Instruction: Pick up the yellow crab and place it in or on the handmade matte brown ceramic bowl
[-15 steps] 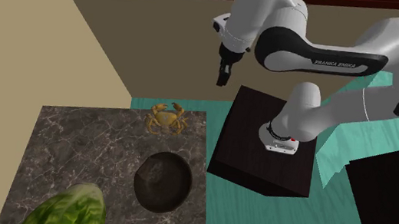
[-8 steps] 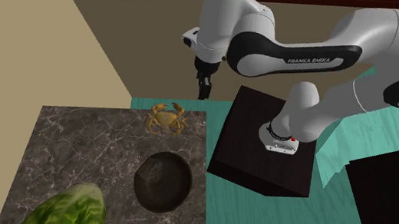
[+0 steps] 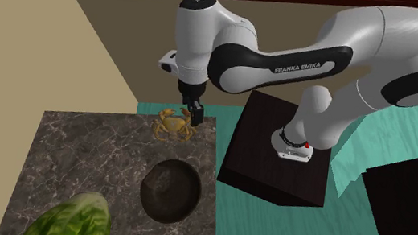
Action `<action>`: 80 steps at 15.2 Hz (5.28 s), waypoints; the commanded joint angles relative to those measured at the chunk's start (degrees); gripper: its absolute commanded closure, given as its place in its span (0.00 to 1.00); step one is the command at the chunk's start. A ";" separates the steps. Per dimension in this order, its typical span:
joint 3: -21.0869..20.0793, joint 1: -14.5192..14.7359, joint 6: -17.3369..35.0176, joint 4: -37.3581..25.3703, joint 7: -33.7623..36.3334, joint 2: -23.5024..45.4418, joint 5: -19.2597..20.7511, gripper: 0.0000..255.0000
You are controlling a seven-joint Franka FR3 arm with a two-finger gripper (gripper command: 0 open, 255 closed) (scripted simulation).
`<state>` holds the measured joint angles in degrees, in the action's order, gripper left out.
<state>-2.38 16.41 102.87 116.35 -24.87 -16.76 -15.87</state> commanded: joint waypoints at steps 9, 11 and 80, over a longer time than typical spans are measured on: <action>-1.35 1.91 5.42 2.50 -2.91 3.20 -2.34 0.00; -1.35 1.91 5.42 2.50 -2.91 3.20 -2.34 0.00; -14.86 11.04 2.40 -14.21 22.19 10.15 -0.26 1.00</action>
<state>-17.22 27.43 104.46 101.17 -2.47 -6.43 -16.03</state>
